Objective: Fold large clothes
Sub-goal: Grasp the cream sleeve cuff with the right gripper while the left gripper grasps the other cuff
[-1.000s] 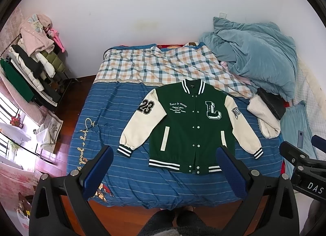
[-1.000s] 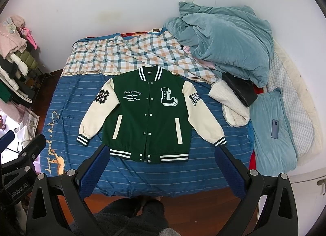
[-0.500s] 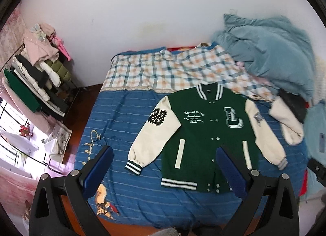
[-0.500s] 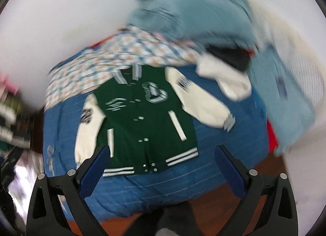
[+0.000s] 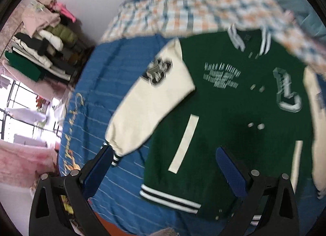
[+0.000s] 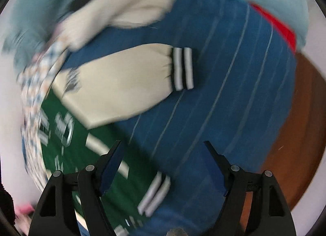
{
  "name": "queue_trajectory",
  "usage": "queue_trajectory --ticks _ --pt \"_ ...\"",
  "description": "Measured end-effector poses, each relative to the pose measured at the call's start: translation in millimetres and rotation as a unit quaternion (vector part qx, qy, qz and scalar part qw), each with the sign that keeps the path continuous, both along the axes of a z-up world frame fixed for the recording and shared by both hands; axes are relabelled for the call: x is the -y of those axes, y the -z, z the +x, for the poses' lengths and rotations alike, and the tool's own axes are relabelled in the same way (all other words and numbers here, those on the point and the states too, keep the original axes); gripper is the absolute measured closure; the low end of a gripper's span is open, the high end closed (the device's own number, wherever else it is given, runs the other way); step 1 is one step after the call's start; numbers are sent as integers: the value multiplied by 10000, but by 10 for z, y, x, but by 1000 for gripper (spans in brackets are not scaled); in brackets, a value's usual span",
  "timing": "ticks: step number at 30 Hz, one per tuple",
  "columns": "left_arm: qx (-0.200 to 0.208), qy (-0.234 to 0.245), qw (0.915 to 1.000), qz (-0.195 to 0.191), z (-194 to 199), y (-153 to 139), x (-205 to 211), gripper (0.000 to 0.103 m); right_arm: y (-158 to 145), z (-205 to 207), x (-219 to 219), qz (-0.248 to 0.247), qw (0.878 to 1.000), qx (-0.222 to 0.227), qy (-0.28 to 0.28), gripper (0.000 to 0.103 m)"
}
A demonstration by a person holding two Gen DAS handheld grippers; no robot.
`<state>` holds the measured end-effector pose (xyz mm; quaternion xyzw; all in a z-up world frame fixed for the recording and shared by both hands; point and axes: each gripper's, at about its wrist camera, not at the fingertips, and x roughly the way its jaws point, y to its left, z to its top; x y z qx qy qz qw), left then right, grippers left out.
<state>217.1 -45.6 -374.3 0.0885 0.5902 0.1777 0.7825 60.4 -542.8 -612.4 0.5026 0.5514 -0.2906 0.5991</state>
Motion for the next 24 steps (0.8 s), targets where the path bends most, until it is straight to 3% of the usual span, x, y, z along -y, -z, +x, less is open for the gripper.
queue_trajectory --ticks 4,7,9,10,11,12,14,18,19,21,24 --pt "-310 -252 9992 19 215 638 -14 0 985 127 306 515 9932 348 988 24" --pt "-338 -337 9988 53 395 972 -5 0 1457 310 414 598 9878 357 1391 22" --pt "-248 -392 9989 120 497 1118 -77 0 1563 461 428 465 9870 195 1524 23" --pt "-197 -436 9987 170 543 1169 -119 0 1565 517 442 324 9849 142 1697 31" --pt "-130 -539 9982 212 598 1219 -208 0 1537 568 462 196 9827 228 1830 65" --pt "-94 -638 9977 198 630 1236 -293 0 1494 613 471 89 9824 245 1847 78" --pt "4 -824 9966 69 699 1267 -462 0 1358 730 526 -143 9809 367 1905 85" --pt "138 -880 9960 39 737 1254 -786 0 668 1157 474 -1018 9843 666 1281 86" --pt "183 -887 9959 78 732 1232 -872 0 375 1344 396 -1288 9830 870 982 86" --pt "278 -995 9945 156 705 1177 -1124 0 -78 1665 216 -1675 9782 1125 496 86" --pt "313 -1329 9905 133 629 1136 -1542 0 -803 2359 -350 -2160 9600 1721 -462 87"
